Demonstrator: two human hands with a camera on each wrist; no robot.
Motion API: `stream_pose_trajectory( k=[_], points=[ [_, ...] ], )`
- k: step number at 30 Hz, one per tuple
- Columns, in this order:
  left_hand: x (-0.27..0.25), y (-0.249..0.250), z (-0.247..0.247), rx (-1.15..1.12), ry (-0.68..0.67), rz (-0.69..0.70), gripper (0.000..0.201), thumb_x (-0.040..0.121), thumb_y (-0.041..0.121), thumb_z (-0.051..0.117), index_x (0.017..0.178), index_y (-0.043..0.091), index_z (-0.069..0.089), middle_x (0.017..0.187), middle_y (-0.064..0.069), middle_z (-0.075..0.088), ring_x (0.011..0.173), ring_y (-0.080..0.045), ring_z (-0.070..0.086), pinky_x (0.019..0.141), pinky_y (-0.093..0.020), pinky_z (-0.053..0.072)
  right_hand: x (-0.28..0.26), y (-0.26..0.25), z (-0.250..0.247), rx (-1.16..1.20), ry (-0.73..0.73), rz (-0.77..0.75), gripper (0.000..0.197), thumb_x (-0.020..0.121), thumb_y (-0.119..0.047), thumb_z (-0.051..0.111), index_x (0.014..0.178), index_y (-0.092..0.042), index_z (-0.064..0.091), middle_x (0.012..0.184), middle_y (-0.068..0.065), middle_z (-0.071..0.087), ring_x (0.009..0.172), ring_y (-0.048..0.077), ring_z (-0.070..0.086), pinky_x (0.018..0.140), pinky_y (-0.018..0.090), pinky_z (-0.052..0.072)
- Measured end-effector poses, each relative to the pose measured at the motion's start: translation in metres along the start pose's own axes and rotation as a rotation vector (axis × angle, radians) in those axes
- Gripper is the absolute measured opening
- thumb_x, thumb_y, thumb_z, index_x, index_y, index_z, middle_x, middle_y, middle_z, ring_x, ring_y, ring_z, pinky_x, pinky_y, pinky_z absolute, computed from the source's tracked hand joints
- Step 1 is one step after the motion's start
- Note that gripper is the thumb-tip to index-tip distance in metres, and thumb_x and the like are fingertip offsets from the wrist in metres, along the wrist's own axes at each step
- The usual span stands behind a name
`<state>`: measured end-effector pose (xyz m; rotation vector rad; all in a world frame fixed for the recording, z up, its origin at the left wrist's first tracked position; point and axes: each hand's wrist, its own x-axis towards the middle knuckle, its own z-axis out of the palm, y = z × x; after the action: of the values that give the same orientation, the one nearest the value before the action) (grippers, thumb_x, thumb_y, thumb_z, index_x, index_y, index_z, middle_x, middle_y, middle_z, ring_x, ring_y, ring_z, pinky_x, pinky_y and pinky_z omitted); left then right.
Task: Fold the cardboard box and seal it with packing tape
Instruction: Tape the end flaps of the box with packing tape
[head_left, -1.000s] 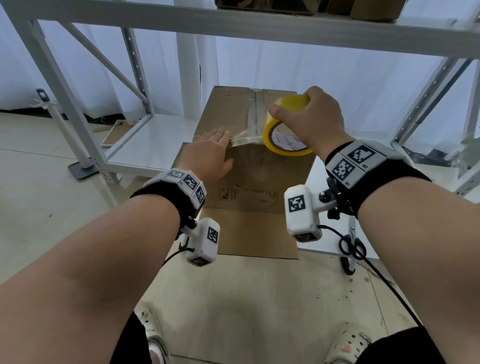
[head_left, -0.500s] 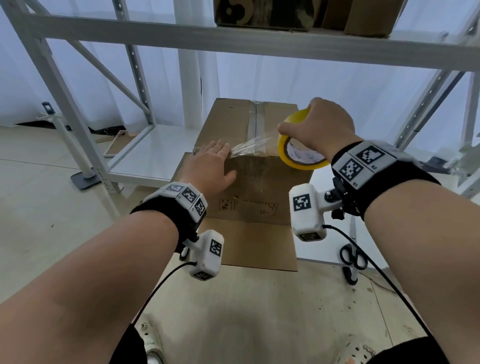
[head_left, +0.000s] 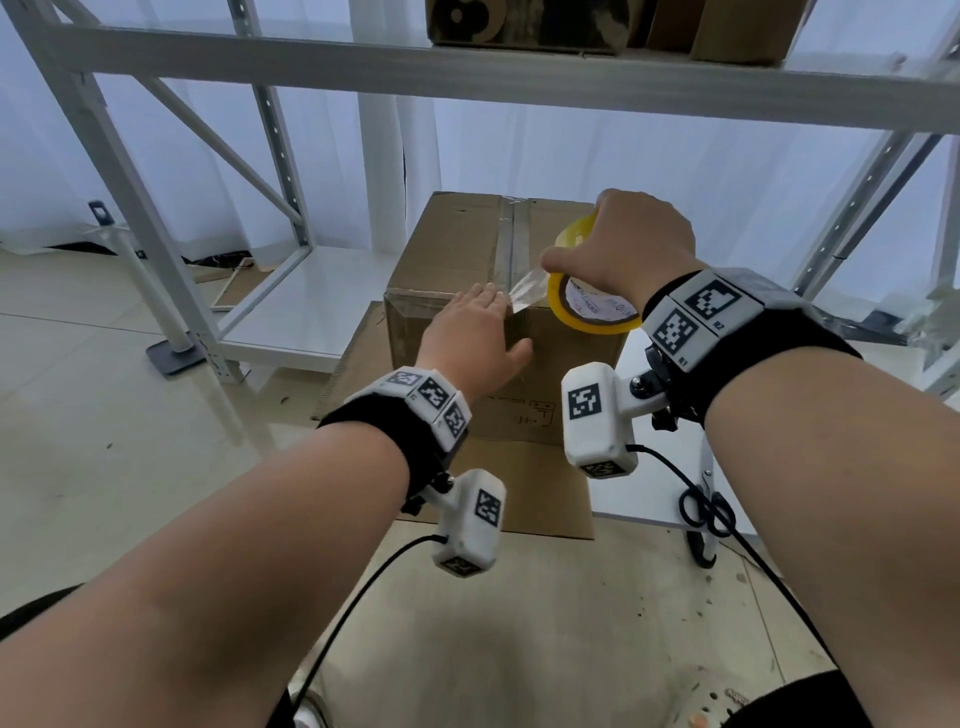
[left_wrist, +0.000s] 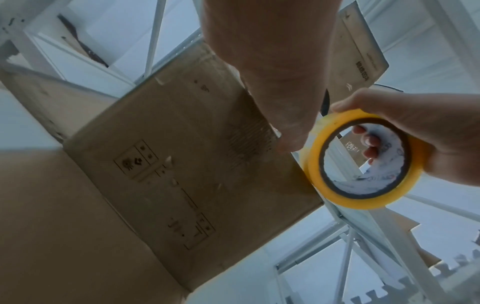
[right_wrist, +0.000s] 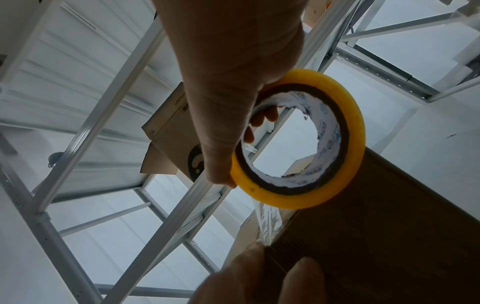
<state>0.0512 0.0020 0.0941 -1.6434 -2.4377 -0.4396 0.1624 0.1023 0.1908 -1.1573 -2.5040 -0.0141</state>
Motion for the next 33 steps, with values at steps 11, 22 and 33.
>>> stream_pose_trajectory(
  k=[11,22,33],
  points=[
    [-0.010,-0.062,-0.026,0.087,0.003,-0.118,0.037,0.092,0.049,0.044,0.107,0.016,0.054,0.105,-0.001,0.056,0.089,-0.018,0.054,0.072,-0.031,0.045,-0.006,-0.006,-0.002,-0.052,-0.004,0.003,0.069,0.079,-0.064,0.057,0.118,-0.008,0.055,0.114,0.013,0.062,0.108,0.033,0.055,0.087,0.039,0.042],
    [-0.004,-0.044,-0.012,0.157,-0.085,-0.090,0.087,0.087,0.051,0.057,0.150,0.010,0.015,0.158,-0.007,0.014,0.146,-0.020,0.013,0.117,-0.032,0.008,-0.006,-0.004,-0.005,-0.044,-0.020,0.017,0.071,0.077,-0.066,0.058,0.119,-0.008,0.055,0.115,0.012,0.062,0.108,0.033,0.056,0.085,0.038,0.043],
    [0.007,-0.033,-0.019,0.087,-0.135,0.124,0.073,0.092,0.044,0.054,0.151,0.022,0.018,0.157,0.005,0.017,0.143,-0.013,0.020,0.112,-0.035,0.026,-0.006,-0.005,0.000,-0.096,-0.004,-0.006,0.074,0.080,-0.068,0.053,0.124,-0.008,0.051,0.120,0.013,0.059,0.112,0.033,0.054,0.089,0.040,0.043]
  ],
)
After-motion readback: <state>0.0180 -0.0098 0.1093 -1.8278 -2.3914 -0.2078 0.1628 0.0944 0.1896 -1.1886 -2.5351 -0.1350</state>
